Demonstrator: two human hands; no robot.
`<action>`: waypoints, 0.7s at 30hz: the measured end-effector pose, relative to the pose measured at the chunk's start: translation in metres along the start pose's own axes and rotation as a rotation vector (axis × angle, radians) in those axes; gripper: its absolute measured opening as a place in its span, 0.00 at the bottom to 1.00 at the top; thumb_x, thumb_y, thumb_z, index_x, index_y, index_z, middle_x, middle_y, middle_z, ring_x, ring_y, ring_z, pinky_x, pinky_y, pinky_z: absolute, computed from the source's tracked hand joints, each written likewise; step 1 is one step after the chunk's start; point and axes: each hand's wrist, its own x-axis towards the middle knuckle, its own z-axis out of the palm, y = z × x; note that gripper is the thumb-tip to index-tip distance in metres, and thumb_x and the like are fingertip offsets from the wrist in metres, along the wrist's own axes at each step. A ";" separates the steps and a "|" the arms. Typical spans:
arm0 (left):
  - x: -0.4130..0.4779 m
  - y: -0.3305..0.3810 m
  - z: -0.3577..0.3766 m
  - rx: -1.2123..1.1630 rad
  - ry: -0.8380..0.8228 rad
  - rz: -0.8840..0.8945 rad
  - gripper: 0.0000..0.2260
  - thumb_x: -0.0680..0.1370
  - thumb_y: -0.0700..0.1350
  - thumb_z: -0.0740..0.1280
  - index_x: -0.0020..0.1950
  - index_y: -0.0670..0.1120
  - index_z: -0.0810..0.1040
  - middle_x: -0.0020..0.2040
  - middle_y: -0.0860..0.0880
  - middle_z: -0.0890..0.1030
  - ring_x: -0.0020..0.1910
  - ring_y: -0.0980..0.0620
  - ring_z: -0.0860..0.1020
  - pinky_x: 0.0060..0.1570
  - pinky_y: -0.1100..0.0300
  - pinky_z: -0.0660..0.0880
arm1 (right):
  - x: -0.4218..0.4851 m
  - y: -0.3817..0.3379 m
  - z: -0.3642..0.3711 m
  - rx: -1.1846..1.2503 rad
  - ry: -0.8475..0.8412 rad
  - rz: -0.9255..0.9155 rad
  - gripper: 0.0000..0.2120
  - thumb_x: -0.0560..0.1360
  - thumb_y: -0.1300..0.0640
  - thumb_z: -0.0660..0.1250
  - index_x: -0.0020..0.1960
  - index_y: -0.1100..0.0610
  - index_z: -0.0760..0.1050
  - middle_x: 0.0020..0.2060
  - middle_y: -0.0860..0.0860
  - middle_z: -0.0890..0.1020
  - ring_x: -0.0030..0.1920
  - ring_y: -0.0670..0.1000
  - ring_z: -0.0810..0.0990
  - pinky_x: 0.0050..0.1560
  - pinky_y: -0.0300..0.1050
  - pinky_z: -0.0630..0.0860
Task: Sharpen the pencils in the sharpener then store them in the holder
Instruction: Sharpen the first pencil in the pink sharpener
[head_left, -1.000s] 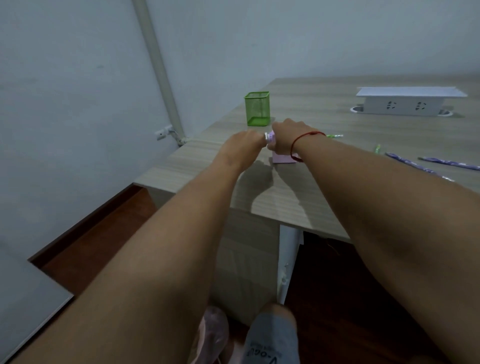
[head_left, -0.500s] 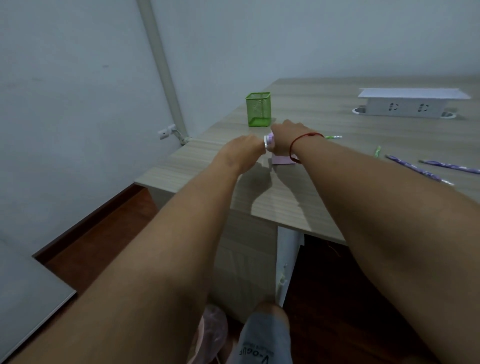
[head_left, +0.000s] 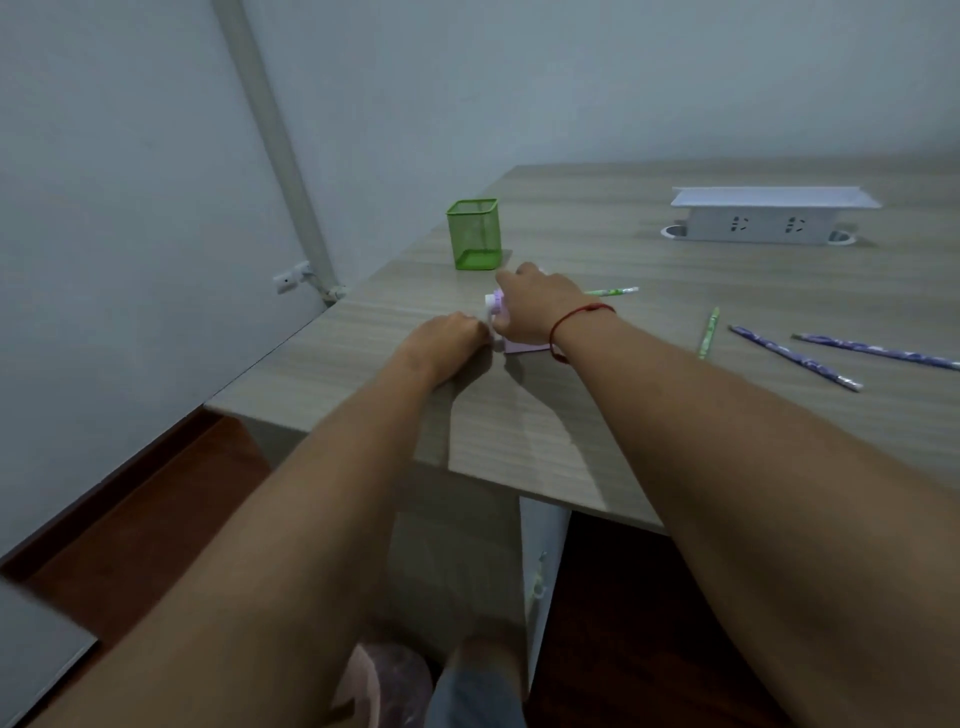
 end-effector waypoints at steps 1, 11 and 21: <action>0.003 -0.002 -0.001 0.024 0.003 0.009 0.12 0.79 0.45 0.60 0.57 0.42 0.78 0.55 0.37 0.80 0.54 0.38 0.78 0.52 0.50 0.73 | 0.001 0.001 0.001 0.005 0.013 0.003 0.20 0.76 0.50 0.61 0.65 0.56 0.69 0.65 0.59 0.72 0.64 0.62 0.73 0.61 0.54 0.72; 0.032 -0.018 -0.039 0.263 0.109 0.191 0.08 0.78 0.37 0.60 0.53 0.42 0.78 0.50 0.40 0.80 0.50 0.39 0.79 0.40 0.51 0.70 | 0.000 0.009 -0.004 -0.001 -0.007 0.046 0.22 0.79 0.49 0.59 0.70 0.55 0.65 0.67 0.57 0.69 0.65 0.60 0.73 0.60 0.52 0.71; 0.030 -0.015 -0.057 0.236 0.251 0.178 0.10 0.81 0.39 0.57 0.57 0.40 0.76 0.52 0.37 0.80 0.52 0.37 0.78 0.44 0.48 0.71 | -0.002 0.004 -0.011 -0.027 -0.031 0.059 0.22 0.79 0.49 0.61 0.70 0.55 0.66 0.67 0.58 0.70 0.65 0.60 0.73 0.61 0.52 0.70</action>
